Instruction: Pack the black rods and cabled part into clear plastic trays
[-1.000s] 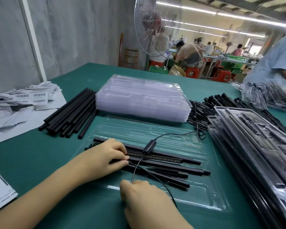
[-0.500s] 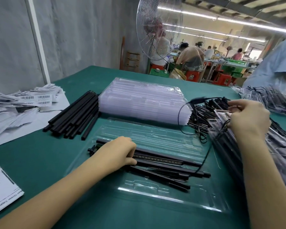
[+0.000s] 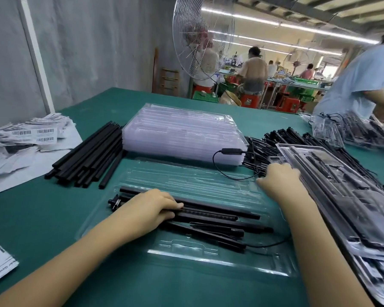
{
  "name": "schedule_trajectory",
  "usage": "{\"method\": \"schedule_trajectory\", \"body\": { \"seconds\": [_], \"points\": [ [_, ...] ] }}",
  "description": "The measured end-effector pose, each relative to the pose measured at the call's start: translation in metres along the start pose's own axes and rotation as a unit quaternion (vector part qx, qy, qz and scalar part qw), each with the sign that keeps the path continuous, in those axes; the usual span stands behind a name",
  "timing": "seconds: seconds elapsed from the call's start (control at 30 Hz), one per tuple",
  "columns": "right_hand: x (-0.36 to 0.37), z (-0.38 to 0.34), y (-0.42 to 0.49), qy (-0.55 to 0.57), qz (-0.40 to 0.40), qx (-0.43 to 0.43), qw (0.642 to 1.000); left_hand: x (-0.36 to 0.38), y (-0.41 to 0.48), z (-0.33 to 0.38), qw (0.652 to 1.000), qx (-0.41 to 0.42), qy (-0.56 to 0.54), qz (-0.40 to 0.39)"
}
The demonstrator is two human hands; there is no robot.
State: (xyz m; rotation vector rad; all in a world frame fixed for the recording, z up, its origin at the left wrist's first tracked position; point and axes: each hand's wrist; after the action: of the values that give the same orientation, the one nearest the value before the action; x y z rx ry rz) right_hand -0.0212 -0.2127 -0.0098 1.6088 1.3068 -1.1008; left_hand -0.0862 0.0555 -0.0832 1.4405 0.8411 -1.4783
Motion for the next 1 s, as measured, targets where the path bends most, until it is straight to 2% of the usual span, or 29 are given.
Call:
{"method": "schedule_trajectory", "body": {
  "seconds": [0.1, 0.23, 0.3, 0.4, 0.43, 0.5, 0.6, 0.67, 0.73, 0.8, 0.87, 0.9, 0.93, 0.97, 1.0],
  "points": [
    [0.006, -0.001, 0.005, 0.043, 0.053, -0.079, 0.995, 0.008, -0.004, -0.005, 0.998, -0.001, -0.064, 0.022],
    [0.013, -0.009, 0.012, 0.063, 0.143, -0.107, 0.982, 0.015, -0.006, -0.008, 0.998, -0.015, -0.061, 0.030],
    [0.019, -0.016, 0.013, 0.072, 0.200, -0.149, 0.966, 0.018, -0.009, -0.010, 0.997, -0.019, -0.062, 0.033],
    [0.027, -0.032, 0.022, 0.047, 0.276, -0.268, 0.922, 0.019, -0.012, -0.012, 0.997, -0.021, -0.069, 0.041],
    [0.030, -0.039, 0.027, 0.020, 0.268, -0.306, 0.913, 0.020, -0.012, -0.013, 0.996, -0.021, -0.072, 0.045],
    [0.036, -0.055, 0.038, -0.049, 0.183, -0.345, 0.919, 0.018, -0.011, -0.014, 0.996, -0.019, -0.074, 0.048],
    [0.040, -0.074, 0.051, -0.188, 0.062, -0.302, 0.932, 0.017, -0.010, -0.015, 0.996, -0.018, -0.072, 0.050],
    [0.036, -0.081, 0.056, -0.227, 0.034, -0.283, 0.931, 0.017, -0.010, -0.014, 0.996, -0.020, -0.073, 0.052],
    [0.028, -0.085, 0.058, -0.251, 0.025, -0.302, 0.919, 0.016, -0.011, -0.014, 0.996, -0.020, -0.076, 0.052],
    [0.016, -0.084, 0.061, -0.243, 0.016, -0.298, 0.923, 0.016, -0.011, -0.014, 0.995, -0.022, -0.082, 0.054],
    [-0.004, -0.081, 0.064, -0.118, 0.012, -0.250, 0.961, 0.017, -0.011, -0.014, 0.994, -0.023, -0.088, 0.055],
    [-0.017, -0.078, 0.066, 0.005, 0.013, -0.215, 0.976, 0.017, -0.011, -0.014, 0.994, -0.023, -0.090, 0.056],
    [-0.034, -0.076, 0.068, 0.157, 0.012, -0.177, 0.972, 0.017, -0.011, -0.014, 0.994, -0.022, -0.092, 0.056],
    [-0.052, -0.073, 0.069, 0.320, 0.004, -0.145, 0.936, 0.017, -0.011, -0.014, 0.994, -0.022, -0.092, 0.056],
    [-0.070, -0.069, 0.068, 0.462, -0.009, -0.131, 0.877, 0.017, -0.010, -0.014, 0.994, -0.023, -0.092, 0.056]
  ]
}}
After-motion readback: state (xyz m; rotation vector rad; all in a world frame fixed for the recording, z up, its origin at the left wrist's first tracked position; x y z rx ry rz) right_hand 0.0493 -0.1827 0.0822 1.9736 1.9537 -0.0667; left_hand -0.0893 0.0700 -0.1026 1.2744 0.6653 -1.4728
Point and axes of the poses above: each hand's wrist, its own y-axis towards the middle knuckle, its own x-axis out of the palm, z = x × y, and after that the axes turned 12 degrees about y, right-handed
